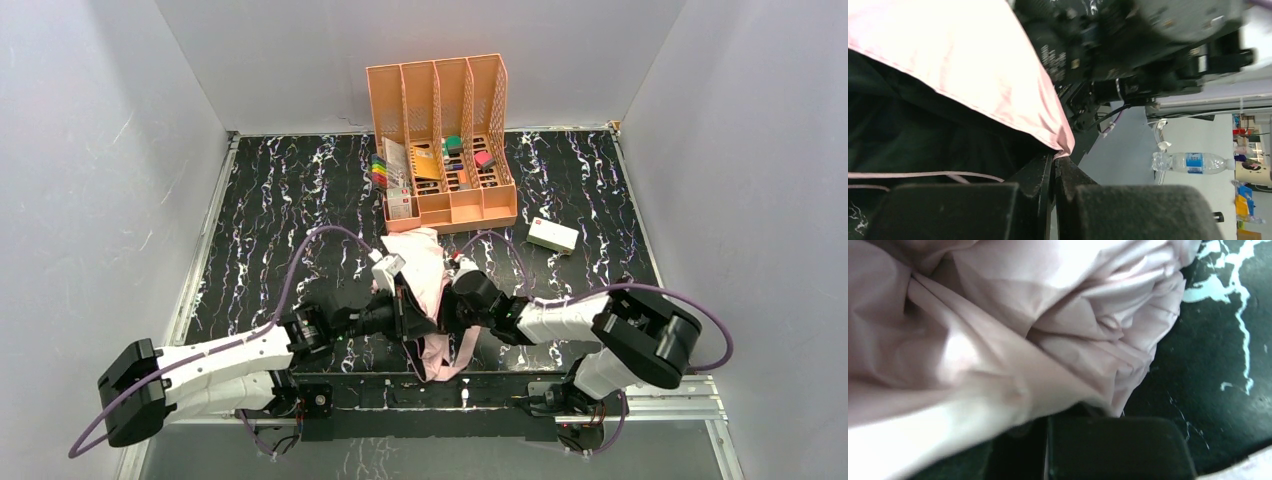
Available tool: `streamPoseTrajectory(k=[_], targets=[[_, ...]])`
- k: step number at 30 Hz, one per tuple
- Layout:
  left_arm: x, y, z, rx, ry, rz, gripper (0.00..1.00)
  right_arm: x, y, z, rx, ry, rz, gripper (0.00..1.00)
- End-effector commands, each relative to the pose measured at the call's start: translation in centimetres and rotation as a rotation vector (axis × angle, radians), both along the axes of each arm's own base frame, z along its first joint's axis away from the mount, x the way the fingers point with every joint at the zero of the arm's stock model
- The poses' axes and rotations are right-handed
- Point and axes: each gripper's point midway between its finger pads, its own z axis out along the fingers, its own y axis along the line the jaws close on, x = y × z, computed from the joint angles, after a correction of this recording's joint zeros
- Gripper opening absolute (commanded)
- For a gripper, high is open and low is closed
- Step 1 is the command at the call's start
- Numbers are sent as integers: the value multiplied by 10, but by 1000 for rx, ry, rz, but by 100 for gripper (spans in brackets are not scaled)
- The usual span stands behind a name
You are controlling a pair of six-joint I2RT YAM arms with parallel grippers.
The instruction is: Put away the umbrella
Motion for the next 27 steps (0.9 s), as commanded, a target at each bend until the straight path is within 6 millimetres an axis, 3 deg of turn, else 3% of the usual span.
streamPoseTrajectory(k=[1,4,11,17,20,23,27], targets=[[-1,-6,-10,-43,-11,59,0,-3,-11,11,11,-24,-6,11],[-2,-6,-24,-32,6,73,0,-12,-14,25,54,-31,21,16],[-7,-12,-46,27,23,43,0,-24,-42,36,39,-28,-16,23],[-20,-16,-68,91,38,3,0,-14,-71,65,24,-109,-129,17],[-27,-15,-76,114,36,-6,25,-5,-75,99,78,-201,-151,14],[-34,-13,-82,139,33,-20,43,0,-70,131,128,-270,-142,12],[-37,-14,-88,167,28,-27,50,4,-55,154,158,-289,-105,10]])
